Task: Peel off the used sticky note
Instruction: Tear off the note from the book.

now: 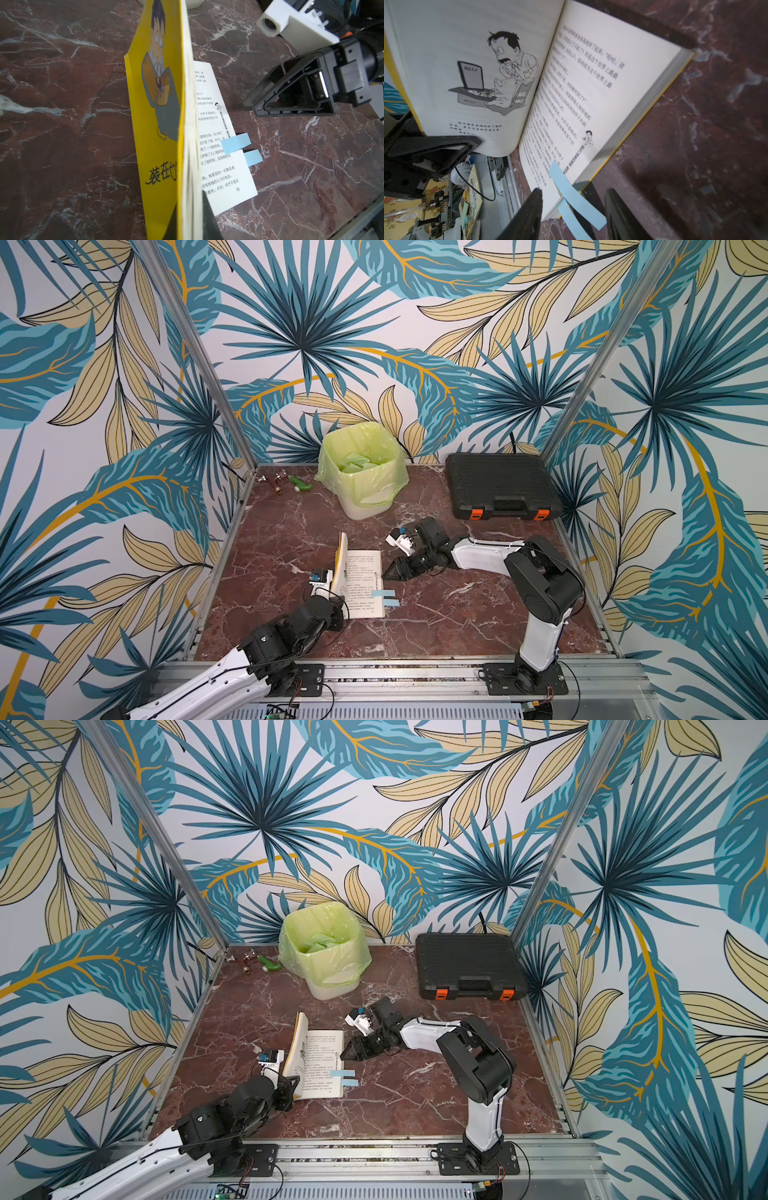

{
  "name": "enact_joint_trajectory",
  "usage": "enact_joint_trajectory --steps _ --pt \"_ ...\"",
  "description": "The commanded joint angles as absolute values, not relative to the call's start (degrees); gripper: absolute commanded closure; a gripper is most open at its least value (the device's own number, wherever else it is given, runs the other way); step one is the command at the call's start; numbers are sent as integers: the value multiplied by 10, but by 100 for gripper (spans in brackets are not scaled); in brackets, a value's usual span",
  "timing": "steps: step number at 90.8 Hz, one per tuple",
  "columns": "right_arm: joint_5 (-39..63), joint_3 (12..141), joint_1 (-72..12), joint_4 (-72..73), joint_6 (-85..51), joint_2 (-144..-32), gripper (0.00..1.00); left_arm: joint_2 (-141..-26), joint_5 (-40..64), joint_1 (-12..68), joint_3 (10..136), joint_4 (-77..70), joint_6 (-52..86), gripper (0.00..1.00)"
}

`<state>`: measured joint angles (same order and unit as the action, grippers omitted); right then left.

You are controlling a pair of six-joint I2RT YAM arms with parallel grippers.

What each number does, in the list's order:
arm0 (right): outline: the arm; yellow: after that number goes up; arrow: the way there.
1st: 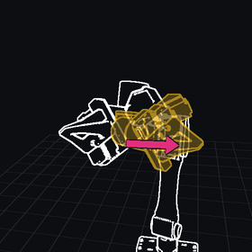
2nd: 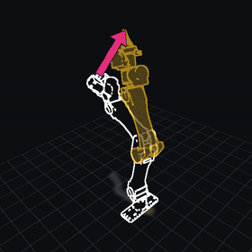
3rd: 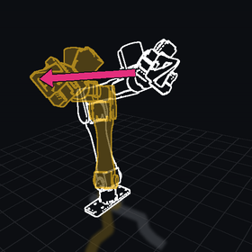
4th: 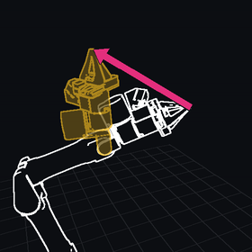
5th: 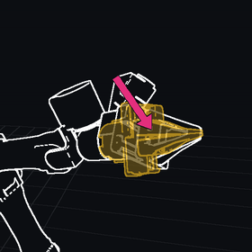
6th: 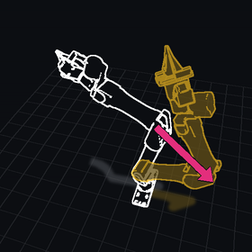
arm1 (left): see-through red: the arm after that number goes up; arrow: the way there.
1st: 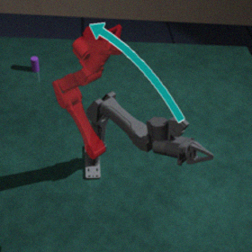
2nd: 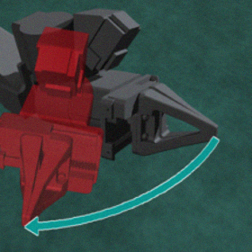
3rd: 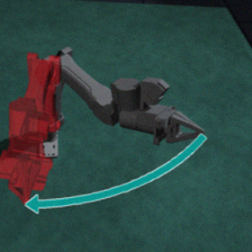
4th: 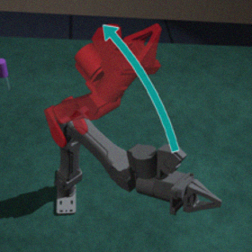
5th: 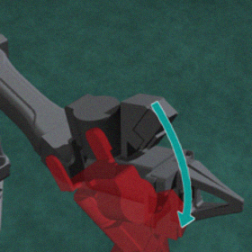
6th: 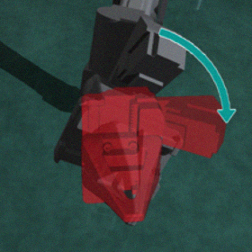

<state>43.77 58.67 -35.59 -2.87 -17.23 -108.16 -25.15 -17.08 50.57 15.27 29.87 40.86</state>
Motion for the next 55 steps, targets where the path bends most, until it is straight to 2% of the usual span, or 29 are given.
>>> enact_joint_trajectory --steps 1,32,55 --pt "459 583 -365 -34 -154 -1107 47 -253 -181 504 157 307 404 100" --pt "481 598 -383 -34 -154 -1147 45 -254 -181 503 156 304 403 100" --pt "485 566 -387 -36 -152 -1117 53 -265 -180 502 157 290 398 100"
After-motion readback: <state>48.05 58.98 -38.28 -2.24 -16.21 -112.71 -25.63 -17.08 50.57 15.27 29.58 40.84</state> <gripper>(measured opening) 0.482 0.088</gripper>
